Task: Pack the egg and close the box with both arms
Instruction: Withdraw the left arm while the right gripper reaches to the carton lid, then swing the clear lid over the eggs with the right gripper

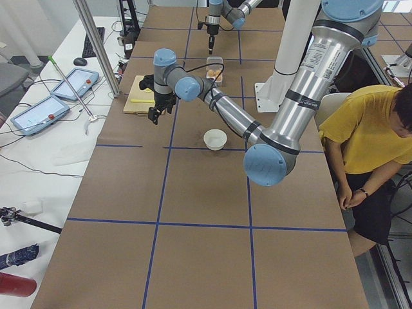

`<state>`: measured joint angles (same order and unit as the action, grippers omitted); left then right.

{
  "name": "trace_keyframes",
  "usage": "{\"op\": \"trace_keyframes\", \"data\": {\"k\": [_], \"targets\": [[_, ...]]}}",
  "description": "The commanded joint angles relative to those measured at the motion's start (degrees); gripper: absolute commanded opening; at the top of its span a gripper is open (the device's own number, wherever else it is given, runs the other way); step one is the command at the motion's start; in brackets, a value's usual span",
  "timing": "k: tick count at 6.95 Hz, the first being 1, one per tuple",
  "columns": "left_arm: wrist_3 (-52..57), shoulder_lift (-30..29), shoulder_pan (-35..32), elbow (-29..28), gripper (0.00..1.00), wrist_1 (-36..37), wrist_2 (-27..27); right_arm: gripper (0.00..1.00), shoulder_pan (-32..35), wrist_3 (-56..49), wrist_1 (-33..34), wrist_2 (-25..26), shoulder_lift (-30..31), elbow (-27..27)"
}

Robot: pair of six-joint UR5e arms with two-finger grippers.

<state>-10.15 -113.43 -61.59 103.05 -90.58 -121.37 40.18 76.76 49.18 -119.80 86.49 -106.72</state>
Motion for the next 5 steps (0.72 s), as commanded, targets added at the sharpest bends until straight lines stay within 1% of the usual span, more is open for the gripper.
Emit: {"op": "trace_keyframes", "data": {"k": [1,2,3,4,5], "targets": [[0.04,0.40,-0.02,-0.04,1.00,0.05,-0.01,0.00,-4.83,7.31,1.96,2.89,-7.34,-0.33],[0.04,0.32,-0.02,-0.04,1.00,0.05,-0.01,0.00,-9.20,10.31,8.50,8.64,-14.78,-0.33],[0.04,0.31,0.07,-0.04,1.00,0.05,-0.01,0.00,-10.99,11.21,20.83,11.75,-25.47,-0.24],[0.04,0.40,-0.02,-0.04,1.00,-0.04,0.08,0.00,-10.66,11.13,27.92,11.86,-27.23,-3.46],[0.13,0.49,-0.10,-0.13,1.00,-0.04,0.08,0.00,-10.22,11.05,28.42,11.34,-23.07,-8.45]]}}
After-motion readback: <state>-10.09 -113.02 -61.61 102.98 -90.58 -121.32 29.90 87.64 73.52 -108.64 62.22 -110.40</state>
